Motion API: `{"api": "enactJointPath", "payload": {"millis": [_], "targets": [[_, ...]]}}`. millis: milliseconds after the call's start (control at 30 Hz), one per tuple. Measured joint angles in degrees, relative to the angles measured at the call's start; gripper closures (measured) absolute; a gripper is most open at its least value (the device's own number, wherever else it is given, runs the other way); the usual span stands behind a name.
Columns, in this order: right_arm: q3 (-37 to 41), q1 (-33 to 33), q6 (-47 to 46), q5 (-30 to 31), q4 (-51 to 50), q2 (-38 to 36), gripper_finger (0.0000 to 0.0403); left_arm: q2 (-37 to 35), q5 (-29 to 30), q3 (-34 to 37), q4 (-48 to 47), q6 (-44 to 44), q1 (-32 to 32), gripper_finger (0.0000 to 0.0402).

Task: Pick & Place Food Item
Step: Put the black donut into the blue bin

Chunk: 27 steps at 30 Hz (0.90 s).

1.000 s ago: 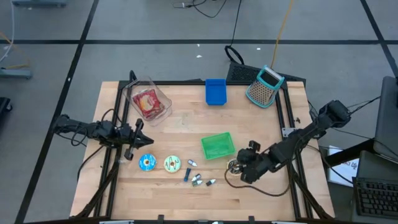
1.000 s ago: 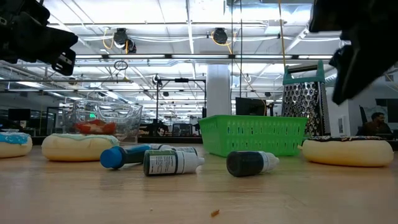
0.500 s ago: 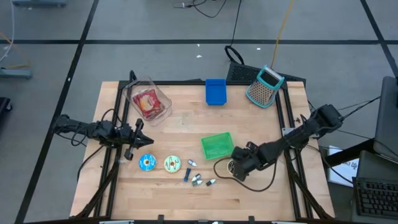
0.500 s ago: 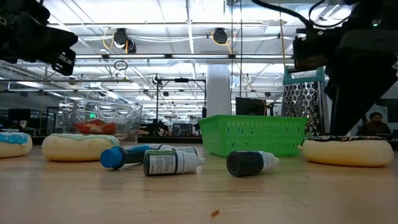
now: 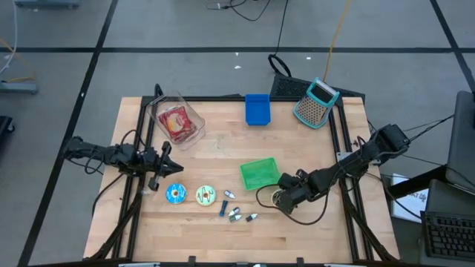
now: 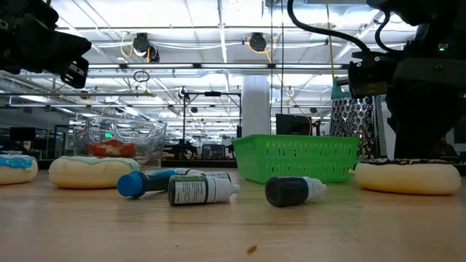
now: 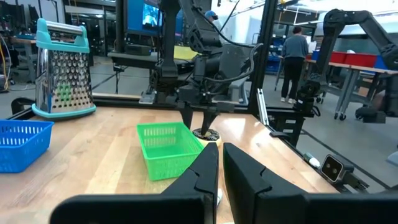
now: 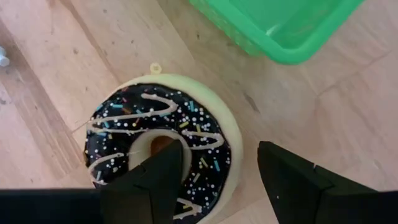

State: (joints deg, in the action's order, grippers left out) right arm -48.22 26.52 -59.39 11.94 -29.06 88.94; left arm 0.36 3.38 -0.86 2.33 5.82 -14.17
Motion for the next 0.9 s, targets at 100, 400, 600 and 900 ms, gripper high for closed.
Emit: {"api": "enactJointPath", "payload": {"millis": [100,400,600,900], "targets": [[0.6,0.0,0.0,0.0,0.1,0.0,0.0209,0.0,0.0,0.0,0.0,0.0,0.0,0.0378],[1.0,0.0,0.6,-1.8,1.7,0.0,0.0281,0.0,0.0,0.0,0.0,-0.1,0.0,0.0378],[1.0,0.0,0.5,-6.1,1.5,-1.0,0.0334,0.0,0.0,0.0,0.0,-0.1,0.0,0.0378],[1.2,-0.2,0.7,-14.7,1.1,-7.3,0.0372,0.0,0.0,0.0,0.9,0.0,0.0,0.0378]]}}
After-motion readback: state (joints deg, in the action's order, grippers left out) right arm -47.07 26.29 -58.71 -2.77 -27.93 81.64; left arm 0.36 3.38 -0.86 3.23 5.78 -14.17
